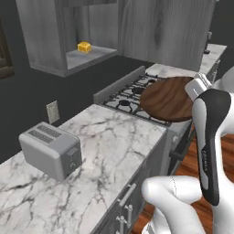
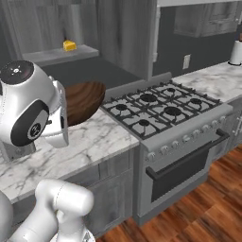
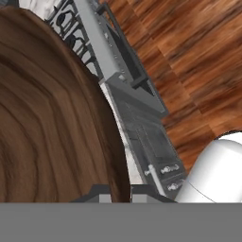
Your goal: Pick the mug and place it in the sink. Pick the bowl and place it in the open cabinet and then close the cabinet.
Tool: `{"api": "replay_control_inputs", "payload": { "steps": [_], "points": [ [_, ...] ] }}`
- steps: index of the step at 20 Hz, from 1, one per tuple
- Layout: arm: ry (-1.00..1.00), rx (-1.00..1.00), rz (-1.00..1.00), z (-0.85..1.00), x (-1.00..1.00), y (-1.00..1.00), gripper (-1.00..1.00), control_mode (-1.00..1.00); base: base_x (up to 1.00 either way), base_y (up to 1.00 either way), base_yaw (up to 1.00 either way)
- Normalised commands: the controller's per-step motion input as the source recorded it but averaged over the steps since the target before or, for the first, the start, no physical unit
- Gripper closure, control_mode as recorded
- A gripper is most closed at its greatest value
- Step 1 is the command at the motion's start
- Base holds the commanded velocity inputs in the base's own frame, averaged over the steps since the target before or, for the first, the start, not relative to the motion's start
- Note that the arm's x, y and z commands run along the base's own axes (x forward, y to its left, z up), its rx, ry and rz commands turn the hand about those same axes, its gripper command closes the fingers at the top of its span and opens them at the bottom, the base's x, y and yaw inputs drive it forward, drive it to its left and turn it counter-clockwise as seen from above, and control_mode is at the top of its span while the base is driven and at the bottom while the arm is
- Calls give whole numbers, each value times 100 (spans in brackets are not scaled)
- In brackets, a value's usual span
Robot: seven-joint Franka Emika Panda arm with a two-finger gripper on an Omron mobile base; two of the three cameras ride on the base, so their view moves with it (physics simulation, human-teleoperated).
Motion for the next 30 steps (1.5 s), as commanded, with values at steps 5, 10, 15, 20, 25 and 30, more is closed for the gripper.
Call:
{"api": "replay_control_inputs", "payload": {
  "steps": [5,10,15,20,25,30],
  "points": [
    [0,0,0,0,0,0,100,100,92,43,-14],
    [0,0,0,0,0,0,100,100,99,-6,-4],
    [0,0,0,0,0,0,100,100,35,-11,0],
    [0,0,0,0,0,0,100,100,-8,-52,0],
    [0,0,0,0,0,0,100,100,-18,-29,-2],
    [0,0,0,0,0,0,100,100,32,19,-4]
  ]
}}
